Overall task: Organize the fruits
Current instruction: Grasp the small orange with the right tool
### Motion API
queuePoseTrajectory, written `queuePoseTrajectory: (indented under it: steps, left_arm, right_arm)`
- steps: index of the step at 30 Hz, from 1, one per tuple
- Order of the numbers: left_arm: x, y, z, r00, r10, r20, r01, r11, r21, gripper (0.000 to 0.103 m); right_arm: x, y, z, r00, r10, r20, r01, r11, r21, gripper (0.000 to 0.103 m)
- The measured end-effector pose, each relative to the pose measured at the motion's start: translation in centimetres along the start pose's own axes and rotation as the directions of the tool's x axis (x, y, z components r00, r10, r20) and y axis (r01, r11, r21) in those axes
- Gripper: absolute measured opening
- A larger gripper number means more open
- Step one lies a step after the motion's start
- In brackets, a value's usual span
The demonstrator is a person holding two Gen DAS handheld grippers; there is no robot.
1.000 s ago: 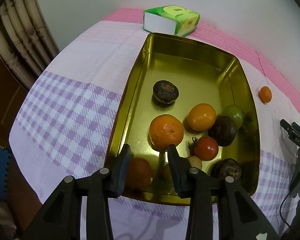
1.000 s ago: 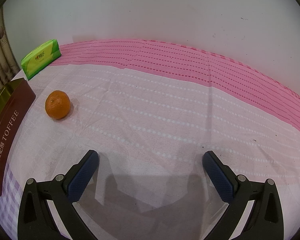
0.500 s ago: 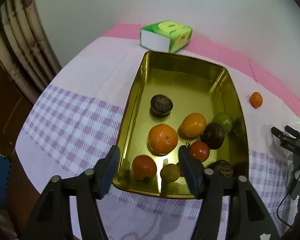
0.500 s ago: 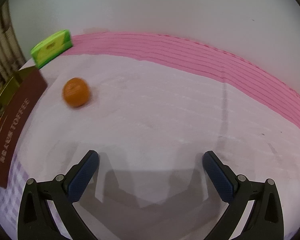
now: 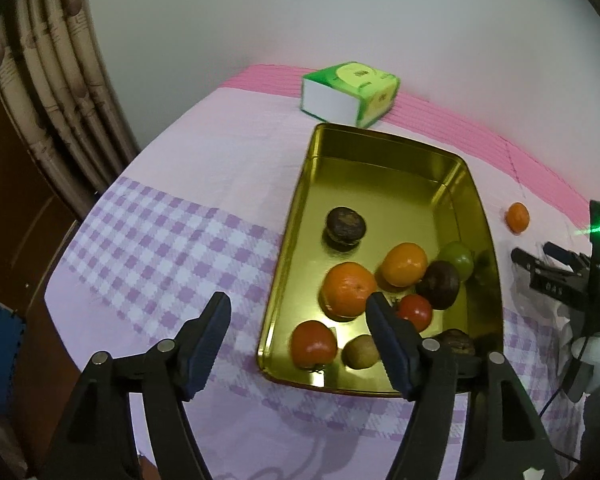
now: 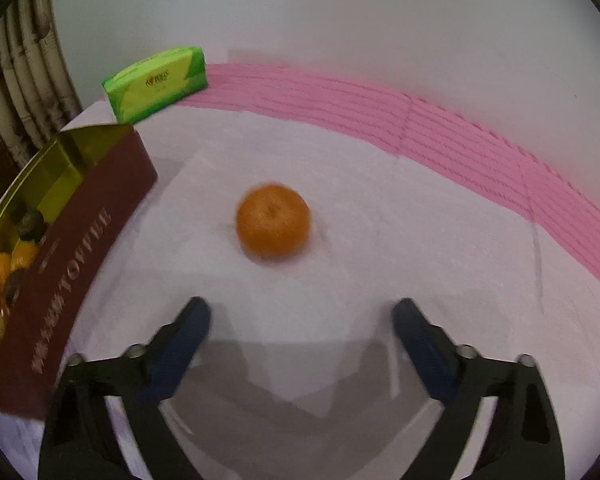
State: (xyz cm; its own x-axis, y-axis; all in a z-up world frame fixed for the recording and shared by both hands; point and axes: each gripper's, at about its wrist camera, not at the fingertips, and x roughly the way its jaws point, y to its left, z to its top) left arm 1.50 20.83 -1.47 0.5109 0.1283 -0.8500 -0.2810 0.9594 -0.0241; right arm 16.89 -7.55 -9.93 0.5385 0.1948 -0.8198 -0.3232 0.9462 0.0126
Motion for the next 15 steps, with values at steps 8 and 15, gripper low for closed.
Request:
queuePoseTrajectory:
  steps: [8,15]
  left_arm:
    - [-0.2,1.4,-0.2,0.999,0.035,0.007,-0.035,0.999,-0.034,0.073]
    - [0.0,1.9,-0.4,0.999,0.046,0.004,-0.046,0.998,-0.048,0.077]
  right_arm:
    - [1.1,0.8,2.8,1.000,0.021,0.005,-0.021,1.000,0.010,0.053]
    - [1.1,0.7,2.9,1.000,0.026,0.002,-0.026,1.000,-0.001,0.040]
